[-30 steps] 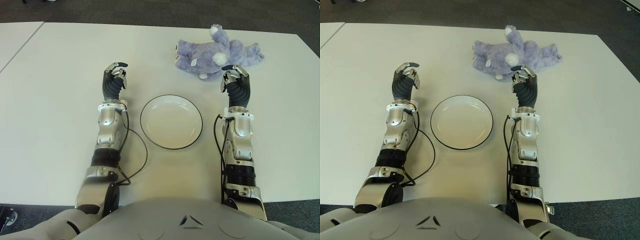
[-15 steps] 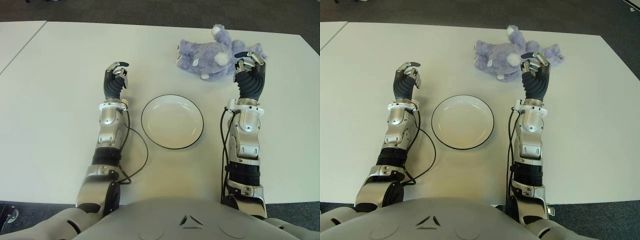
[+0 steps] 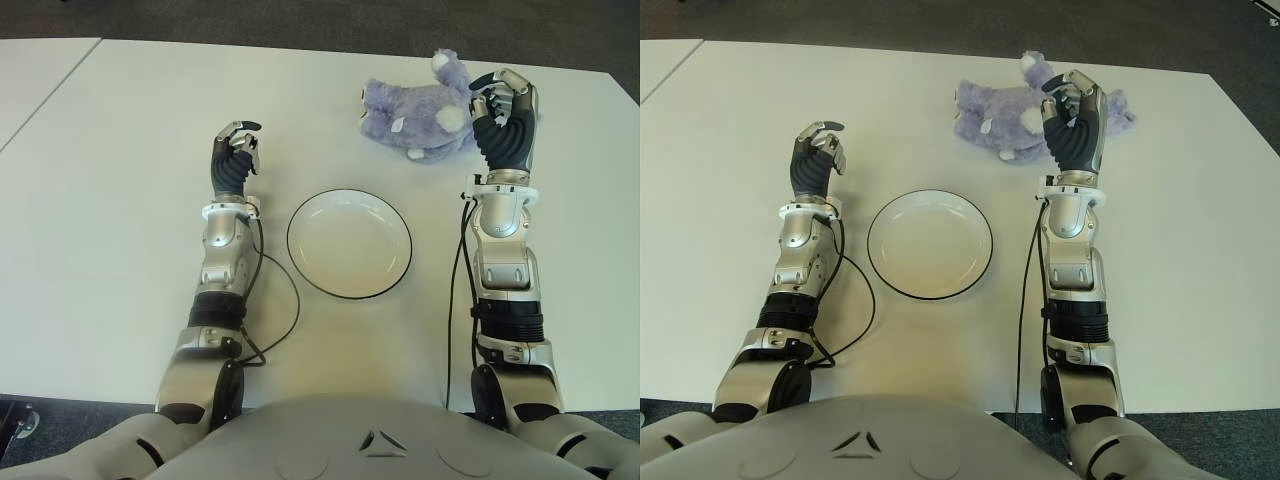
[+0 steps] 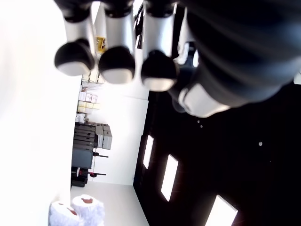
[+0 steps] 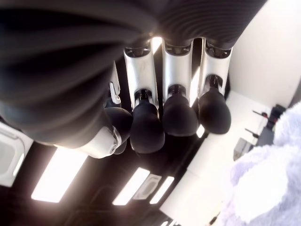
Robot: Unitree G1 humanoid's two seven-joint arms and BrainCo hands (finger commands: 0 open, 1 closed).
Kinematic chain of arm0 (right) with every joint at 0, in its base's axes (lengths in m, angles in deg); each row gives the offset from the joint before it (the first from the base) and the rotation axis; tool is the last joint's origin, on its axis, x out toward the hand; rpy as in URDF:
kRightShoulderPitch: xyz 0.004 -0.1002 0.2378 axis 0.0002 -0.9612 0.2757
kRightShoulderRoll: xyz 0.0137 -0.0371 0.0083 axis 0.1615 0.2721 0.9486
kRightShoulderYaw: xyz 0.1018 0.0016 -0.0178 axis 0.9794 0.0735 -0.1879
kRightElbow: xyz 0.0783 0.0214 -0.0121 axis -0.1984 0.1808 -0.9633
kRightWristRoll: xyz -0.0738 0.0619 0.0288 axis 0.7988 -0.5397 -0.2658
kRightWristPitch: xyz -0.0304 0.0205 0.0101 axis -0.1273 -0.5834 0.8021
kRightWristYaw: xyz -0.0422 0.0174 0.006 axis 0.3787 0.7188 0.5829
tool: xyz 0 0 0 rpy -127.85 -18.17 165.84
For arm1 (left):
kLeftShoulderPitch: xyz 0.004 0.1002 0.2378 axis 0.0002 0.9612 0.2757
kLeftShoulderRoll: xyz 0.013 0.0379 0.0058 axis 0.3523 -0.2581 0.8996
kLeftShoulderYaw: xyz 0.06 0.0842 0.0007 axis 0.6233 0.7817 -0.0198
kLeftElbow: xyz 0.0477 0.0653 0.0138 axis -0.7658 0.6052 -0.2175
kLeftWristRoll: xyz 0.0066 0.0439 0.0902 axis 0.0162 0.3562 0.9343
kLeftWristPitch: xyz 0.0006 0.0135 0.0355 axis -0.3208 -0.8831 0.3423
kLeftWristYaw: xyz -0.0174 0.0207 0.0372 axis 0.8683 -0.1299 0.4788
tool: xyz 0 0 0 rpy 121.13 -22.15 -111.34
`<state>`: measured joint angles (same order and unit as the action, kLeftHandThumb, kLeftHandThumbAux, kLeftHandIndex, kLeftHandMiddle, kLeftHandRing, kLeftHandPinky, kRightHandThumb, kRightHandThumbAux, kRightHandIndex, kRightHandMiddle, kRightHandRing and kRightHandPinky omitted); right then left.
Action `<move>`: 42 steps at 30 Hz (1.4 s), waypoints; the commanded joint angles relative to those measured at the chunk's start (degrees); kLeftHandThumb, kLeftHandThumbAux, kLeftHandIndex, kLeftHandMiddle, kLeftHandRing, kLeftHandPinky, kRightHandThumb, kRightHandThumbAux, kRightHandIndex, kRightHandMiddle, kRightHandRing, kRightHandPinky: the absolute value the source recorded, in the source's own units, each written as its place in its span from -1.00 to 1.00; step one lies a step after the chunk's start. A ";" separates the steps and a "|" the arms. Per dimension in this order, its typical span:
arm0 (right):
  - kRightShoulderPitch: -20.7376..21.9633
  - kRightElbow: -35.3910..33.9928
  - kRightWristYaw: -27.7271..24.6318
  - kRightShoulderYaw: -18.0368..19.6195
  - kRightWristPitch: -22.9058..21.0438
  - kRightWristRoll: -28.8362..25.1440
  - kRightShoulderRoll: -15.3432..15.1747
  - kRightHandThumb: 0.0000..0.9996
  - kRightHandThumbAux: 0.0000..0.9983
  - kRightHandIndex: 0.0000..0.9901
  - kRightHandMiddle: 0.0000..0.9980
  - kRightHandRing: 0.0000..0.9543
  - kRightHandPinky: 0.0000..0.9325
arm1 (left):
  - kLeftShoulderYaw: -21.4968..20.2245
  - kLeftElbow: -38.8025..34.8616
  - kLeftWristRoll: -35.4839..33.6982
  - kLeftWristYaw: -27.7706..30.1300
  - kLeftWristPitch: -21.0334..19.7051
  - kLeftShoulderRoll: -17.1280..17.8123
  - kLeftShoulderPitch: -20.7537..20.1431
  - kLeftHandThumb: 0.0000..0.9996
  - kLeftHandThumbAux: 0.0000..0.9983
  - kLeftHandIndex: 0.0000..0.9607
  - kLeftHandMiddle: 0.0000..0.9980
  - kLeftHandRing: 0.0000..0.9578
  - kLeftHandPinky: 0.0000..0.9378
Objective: Put the doll into the plate.
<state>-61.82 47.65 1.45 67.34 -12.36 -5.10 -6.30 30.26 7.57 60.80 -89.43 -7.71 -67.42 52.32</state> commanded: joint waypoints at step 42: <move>6.79 8.78 -23.10 -11.95 14.71 16.33 -31.55 -0.42 -0.49 -1.00 -1.00 -1.00 -1.00 | 0.00 5.99 -0.53 1.02 0.09 -2.05 5.53 0.42 0.41 -0.08 0.75 0.83 0.83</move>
<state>-56.04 55.13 -20.62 56.36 1.01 10.78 -37.28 30.23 8.36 60.83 -88.82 -7.30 -67.50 51.95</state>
